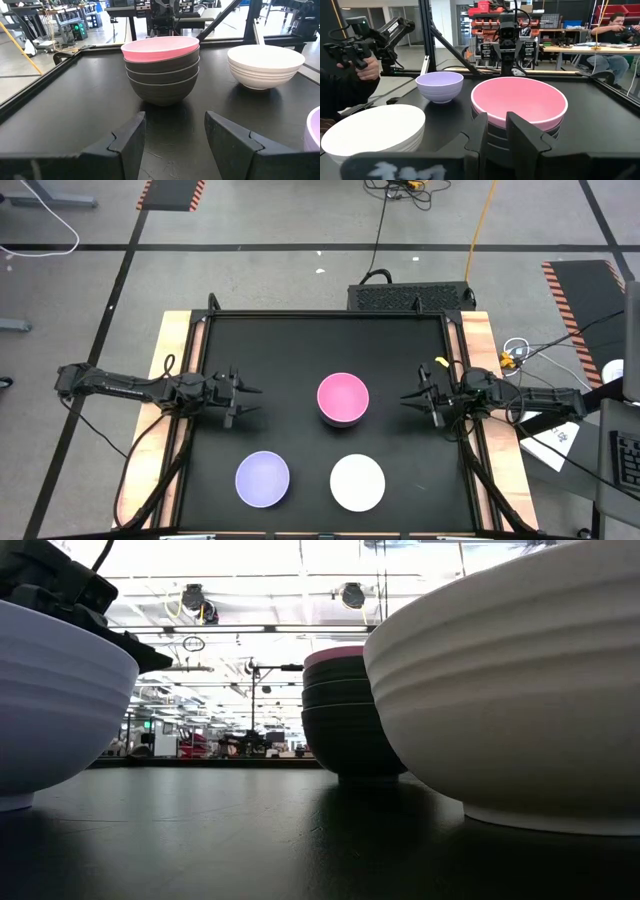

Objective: Nest bowls inside each other
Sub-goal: Stack the purple bowl on top of the pink bowl

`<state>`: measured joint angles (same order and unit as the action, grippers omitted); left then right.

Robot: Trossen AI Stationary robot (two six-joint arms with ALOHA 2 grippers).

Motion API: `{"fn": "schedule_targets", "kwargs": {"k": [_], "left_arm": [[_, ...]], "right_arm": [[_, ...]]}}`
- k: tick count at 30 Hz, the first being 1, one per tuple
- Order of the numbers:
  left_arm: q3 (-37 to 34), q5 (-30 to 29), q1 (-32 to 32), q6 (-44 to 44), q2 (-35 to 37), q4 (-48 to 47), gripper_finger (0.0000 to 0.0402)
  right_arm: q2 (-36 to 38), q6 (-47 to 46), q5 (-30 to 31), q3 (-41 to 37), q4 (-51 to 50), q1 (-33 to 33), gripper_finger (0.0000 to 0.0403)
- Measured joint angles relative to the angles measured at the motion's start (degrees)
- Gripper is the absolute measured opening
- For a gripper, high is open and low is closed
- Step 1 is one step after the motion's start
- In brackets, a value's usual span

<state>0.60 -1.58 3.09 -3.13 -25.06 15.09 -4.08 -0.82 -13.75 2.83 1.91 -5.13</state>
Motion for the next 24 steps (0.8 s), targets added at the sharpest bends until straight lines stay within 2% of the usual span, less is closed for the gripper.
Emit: {"fn": "schedule_targets", "kwargs": {"k": [6, 12, 20, 24], "left_arm": [[0.0, 3.04, 0.0, -1.46, 0.0, 0.93, 0.0207], [0.08, 3.08, 0.0, -0.89, 0.02, 7.26, 0.0207], [4.42, 3.13, 0.0, -4.01, -0.04, 6.91, 0.0207], [7.12, 3.1, 0.0, -4.22, -0.11, 3.66, 0.0207]], "right_arm": [[0.0, 0.0, 0.0, -0.04, -0.18, 0.0, 0.0063], [0.0, 0.02, 0.0, -0.09, -0.24, 0.0, 0.0064], [0.0, -0.09, 0.0, -0.11, -0.17, 0.0, 0.0063], [-0.07, -0.2, 0.0, -0.15, -0.15, 0.0, 0.0063]]}}
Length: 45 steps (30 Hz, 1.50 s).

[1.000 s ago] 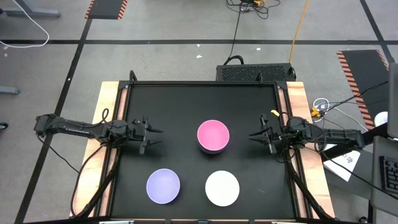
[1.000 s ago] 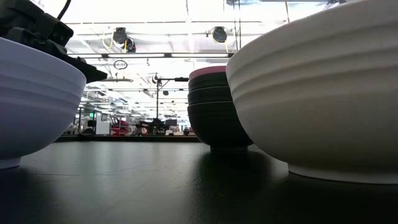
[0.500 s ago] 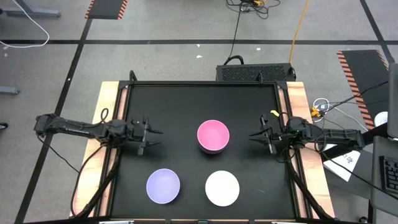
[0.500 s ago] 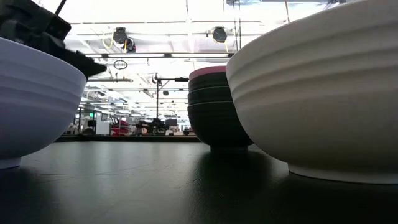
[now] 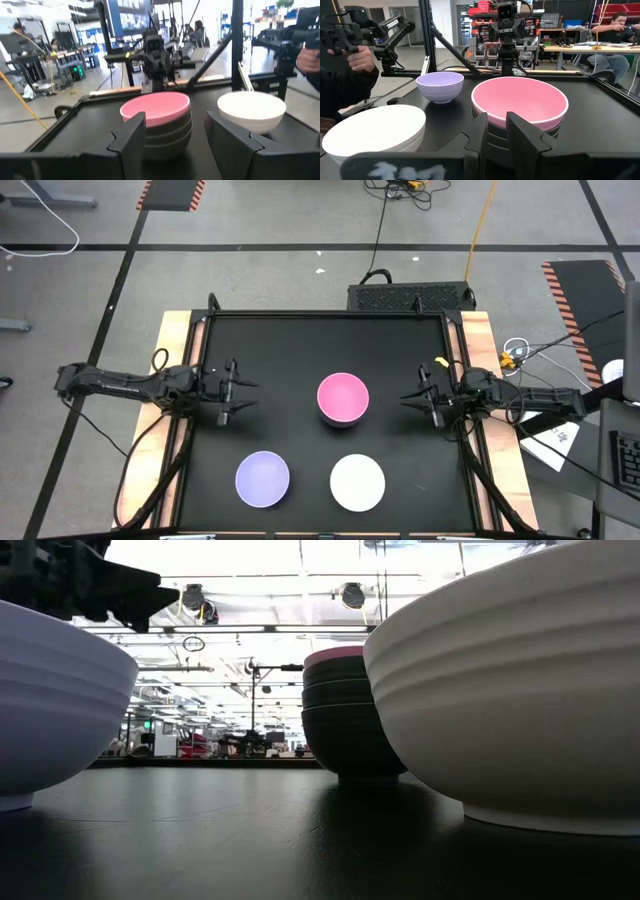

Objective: Nest bowls inside each other
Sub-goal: Stack the purple bowl on top of the pink bowl

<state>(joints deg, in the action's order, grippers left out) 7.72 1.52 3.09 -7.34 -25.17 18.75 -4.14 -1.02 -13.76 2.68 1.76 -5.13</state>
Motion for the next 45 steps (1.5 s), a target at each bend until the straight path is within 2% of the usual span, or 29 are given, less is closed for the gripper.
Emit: {"fn": "schedule_targets", "kwargs": {"k": [6, 11, 23, 29, 33, 45], "left_arm": [[1.18, 1.24, -0.02, 0.0, -0.06, -4.55, 0.0207], [1.18, 3.1, 0.8, 3.79, -1.11, -5.64, 0.0207], [1.8, 3.29, 6.46, 5.72, -7.88, 3.64, 0.0207], [6.9, 3.09, 8.27, 4.14, -11.7, 2.97, 0.0207], [11.71, 3.02, 9.58, 3.68, -14.76, -1.89, 0.0207], [22.57, 3.34, 14.63, 17.1, -26.14, -14.39, 0.0207]], "right_arm": [[-0.02, -0.46, 0.0, 0.0, -0.17, 0.0, 0.0063], [-0.02, -0.85, 0.0, -1.45, 0.49, 0.0, 0.0063], [-0.22, -0.87, 0.13, -1.84, 1.29, -0.02, 0.0064], [-0.22, -1.23, 0.13, -1.84, 1.33, -0.02, 0.0064], [-0.22, -1.29, 0.15, -1.84, 1.33, -0.02, 0.0064], [-0.22, -1.55, 0.15, -1.84, 1.33, -0.02, 0.0064]]}}
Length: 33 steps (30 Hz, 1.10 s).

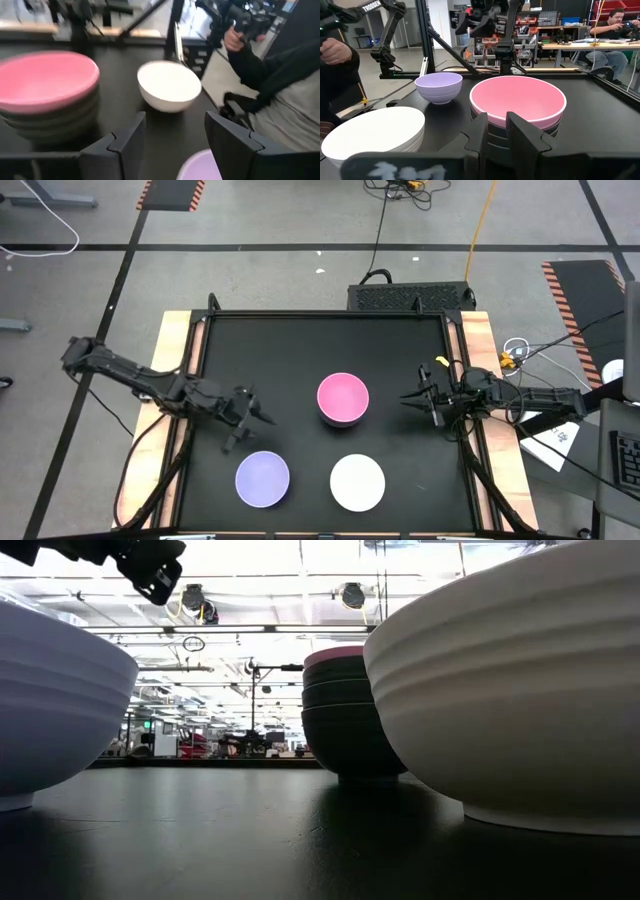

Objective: Nest bowls inside each other
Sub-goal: Stack the purple bowl on top of the pink bowl

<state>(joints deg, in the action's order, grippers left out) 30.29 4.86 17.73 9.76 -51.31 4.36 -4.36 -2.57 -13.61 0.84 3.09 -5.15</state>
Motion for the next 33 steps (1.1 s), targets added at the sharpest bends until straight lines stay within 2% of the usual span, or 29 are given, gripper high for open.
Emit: {"fn": "schedule_targets", "kwargs": {"k": [6, 13, 19, 26, 33], "left_arm": [[3.4, -0.03, 3.37, 4.67, -2.31, -8.92, 0.0225], [3.79, -0.85, 5.23, 9.31, -3.1, -8.96, 0.0301], [3.79, -1.99, 6.03, 17.71, -3.99, -10.89, 0.0353], [3.79, -4.5, 8.37, 29.18, -9.69, -15.45, 0.0362], [4.12, -4.92, 11.05, 33.44, -14.96, -16.84, 0.0363]], "right_arm": [[0.0, 0.0, 0.0, 0.0, 0.0, 0.0, 0.0064], [0.0, -0.24, 0.02, 0.0, 0.0, 0.0, 0.0064], [0.02, -1.27, 0.02, 0.0, 0.0, 0.0, 0.0064], [0.02, -1.29, 0.0, 0.0, 0.0, 0.0, 0.0063], [0.02, -1.27, 0.01, 0.0, 0.0, 0.0, 0.0064]]}}
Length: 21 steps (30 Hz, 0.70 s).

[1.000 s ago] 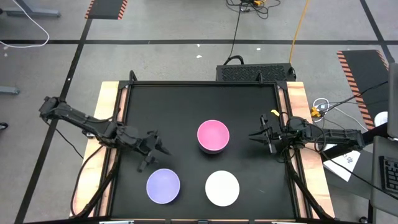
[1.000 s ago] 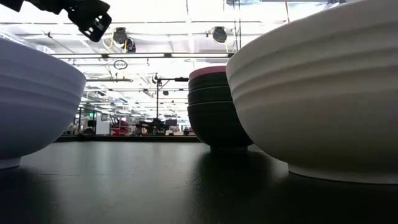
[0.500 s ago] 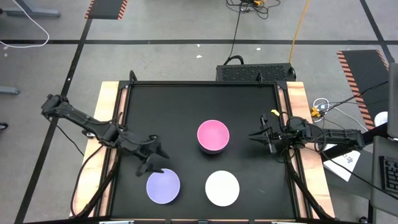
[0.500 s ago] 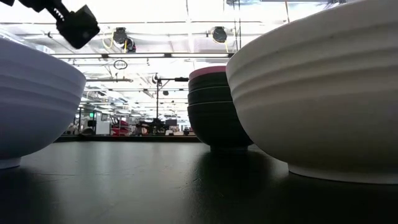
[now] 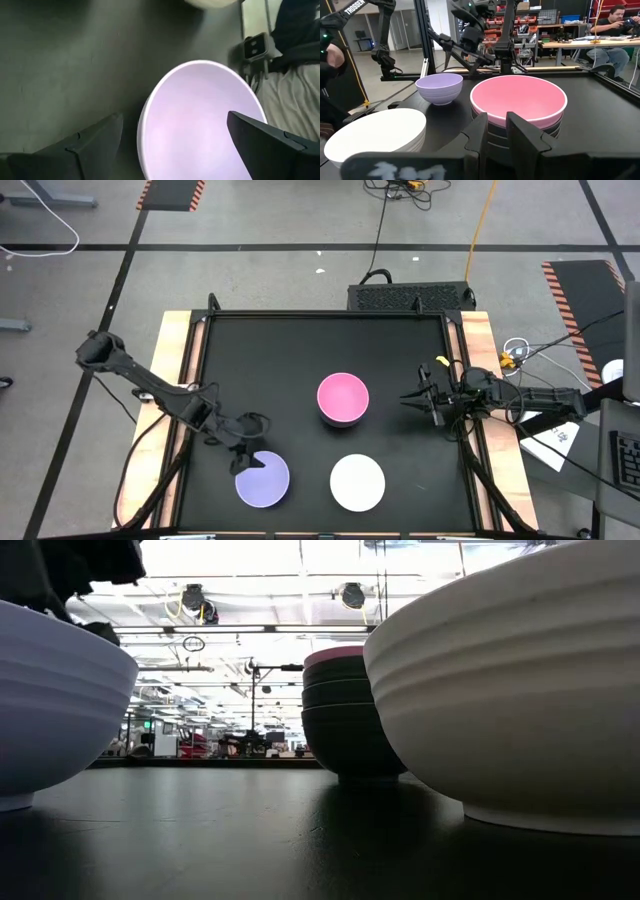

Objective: Nest bowls inside each other
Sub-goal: Stack the purple bowl on top of the pink bowl

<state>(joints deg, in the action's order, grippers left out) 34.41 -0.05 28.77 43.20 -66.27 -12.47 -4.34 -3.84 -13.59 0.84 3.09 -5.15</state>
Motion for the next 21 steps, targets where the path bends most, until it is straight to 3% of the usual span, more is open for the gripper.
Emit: {"fn": "schedule_targets", "kwargs": {"k": [21], "left_arm": [[2.16, -1.39, 0.39, 5.42, -3.56, -11.3, 0.0363]], "right_arm": [[-0.01, 0.06, 0.0, 0.0, 0.0, 0.0, 0.0064]]}}
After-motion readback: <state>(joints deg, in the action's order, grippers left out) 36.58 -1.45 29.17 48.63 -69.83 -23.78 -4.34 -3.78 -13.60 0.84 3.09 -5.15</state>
